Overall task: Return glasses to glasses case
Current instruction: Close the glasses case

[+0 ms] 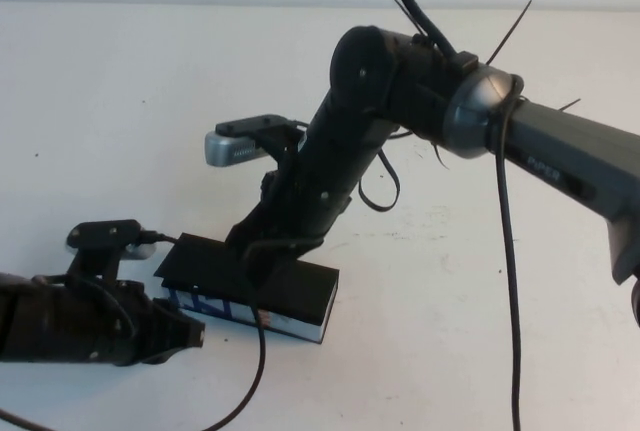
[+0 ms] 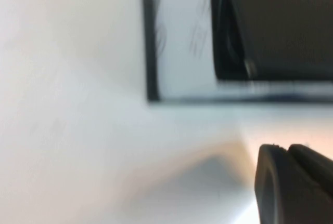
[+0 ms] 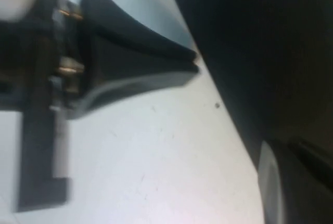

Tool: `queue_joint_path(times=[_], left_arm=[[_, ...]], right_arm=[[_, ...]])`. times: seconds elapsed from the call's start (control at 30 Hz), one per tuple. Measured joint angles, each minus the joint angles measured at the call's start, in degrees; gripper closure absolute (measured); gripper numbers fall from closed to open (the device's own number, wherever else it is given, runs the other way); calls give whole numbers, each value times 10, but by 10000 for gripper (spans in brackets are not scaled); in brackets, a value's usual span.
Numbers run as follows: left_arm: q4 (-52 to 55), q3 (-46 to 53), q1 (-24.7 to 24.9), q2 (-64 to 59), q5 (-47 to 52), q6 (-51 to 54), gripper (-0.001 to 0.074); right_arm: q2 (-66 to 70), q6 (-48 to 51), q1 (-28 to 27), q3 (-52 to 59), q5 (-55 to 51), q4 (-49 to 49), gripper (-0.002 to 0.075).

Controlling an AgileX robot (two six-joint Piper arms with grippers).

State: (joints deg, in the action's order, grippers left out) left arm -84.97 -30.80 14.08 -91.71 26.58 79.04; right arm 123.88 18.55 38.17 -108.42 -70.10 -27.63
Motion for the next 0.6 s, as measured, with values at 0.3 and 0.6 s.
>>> queue_joint_path(times=[0.3, 0.6], left_arm=[[259, 18, 0, 166, 20, -270, 738], [287, 20, 0, 380, 51, -309, 738]], right_arm=[[0, 0, 1, 36, 0, 3, 737], [0, 0, 1, 61, 3, 4, 737]])
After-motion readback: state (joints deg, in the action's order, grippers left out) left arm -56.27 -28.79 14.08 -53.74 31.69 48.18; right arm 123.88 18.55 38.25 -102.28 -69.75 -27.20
